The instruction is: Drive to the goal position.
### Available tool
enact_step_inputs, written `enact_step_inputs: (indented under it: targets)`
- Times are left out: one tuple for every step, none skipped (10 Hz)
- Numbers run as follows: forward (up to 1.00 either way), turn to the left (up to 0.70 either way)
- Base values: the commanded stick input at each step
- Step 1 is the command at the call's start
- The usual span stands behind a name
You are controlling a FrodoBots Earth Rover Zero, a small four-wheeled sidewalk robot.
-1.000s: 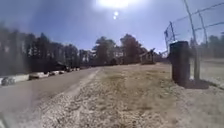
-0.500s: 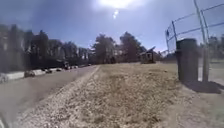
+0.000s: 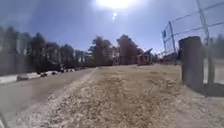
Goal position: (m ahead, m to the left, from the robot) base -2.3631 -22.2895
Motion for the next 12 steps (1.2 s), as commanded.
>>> enact_step_inputs:
  targets:
    - [0.7, 0.03]
    - [0.7, 0.03]
    - [0.7, 0.03]
    - [0.7, 0.03]
    - [0.7, 0.01]
    - [0.7, -0.35]
    - [0.7, -0.05]
    - [0.7, 0.03]
    - [0.7, 0.03]
    - [0.7, 0.03]
    - [0.7, 0.03]
    - [0.7, 0.03]
